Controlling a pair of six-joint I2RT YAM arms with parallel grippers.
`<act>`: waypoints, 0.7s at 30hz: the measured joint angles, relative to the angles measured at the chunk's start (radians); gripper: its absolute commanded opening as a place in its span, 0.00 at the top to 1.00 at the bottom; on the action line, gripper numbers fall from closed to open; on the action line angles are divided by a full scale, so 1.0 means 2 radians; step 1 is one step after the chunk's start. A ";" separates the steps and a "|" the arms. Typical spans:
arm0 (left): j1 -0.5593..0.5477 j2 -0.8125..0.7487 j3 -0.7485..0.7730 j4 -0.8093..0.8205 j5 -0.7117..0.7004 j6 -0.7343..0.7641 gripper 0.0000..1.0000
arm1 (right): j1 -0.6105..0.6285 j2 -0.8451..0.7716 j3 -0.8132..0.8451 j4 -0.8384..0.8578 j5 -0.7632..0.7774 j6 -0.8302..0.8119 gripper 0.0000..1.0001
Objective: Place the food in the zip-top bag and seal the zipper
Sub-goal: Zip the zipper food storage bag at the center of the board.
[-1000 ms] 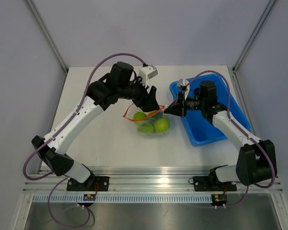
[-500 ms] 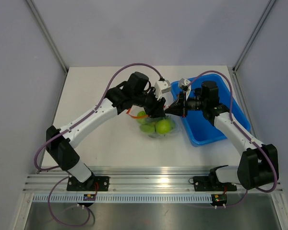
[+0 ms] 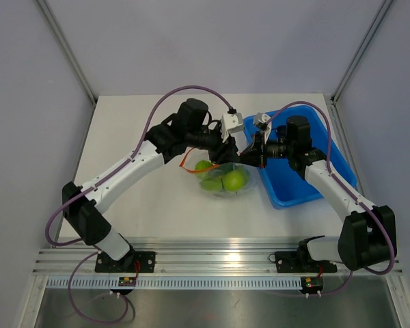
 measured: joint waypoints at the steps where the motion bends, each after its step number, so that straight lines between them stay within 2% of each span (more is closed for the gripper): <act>1: 0.000 0.002 0.002 0.000 0.003 0.001 0.60 | 0.000 0.000 0.000 0.000 0.000 0.000 1.00; 11: 0.000 0.025 0.012 0.002 0.014 0.014 0.68 | 0.000 0.001 0.000 -0.004 0.000 0.000 1.00; 21: -0.001 0.032 0.012 0.004 0.014 0.021 0.66 | 0.000 0.002 0.000 -0.012 0.001 -0.002 1.00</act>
